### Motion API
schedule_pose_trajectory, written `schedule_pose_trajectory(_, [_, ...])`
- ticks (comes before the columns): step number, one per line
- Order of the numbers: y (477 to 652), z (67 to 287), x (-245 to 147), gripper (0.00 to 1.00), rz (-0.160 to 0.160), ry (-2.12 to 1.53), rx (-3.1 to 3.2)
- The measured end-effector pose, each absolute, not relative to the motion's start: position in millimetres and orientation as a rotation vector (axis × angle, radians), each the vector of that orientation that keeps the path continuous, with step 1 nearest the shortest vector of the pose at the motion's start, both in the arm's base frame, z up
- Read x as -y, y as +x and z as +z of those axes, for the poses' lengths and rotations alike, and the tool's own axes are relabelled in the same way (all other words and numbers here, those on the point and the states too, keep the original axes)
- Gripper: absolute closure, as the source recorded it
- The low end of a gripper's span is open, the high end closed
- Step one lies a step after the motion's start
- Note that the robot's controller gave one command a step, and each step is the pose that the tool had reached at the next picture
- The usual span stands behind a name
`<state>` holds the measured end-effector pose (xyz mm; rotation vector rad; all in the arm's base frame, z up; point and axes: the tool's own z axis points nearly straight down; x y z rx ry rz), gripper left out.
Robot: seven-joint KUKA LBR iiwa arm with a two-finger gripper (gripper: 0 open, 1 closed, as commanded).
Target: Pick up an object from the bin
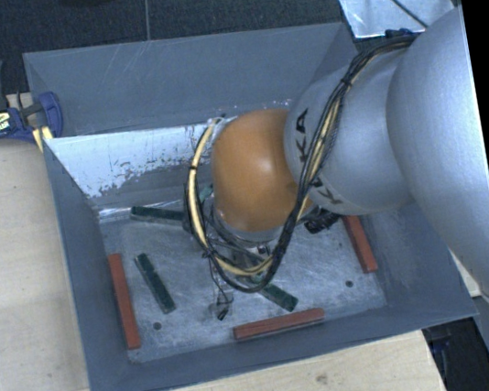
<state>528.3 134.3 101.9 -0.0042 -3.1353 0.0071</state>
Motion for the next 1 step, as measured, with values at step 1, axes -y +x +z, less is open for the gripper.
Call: schedule_pose_trajectory(1, [554.2,94.0,-55.7,0.0,0.006,-0.129,3.144])
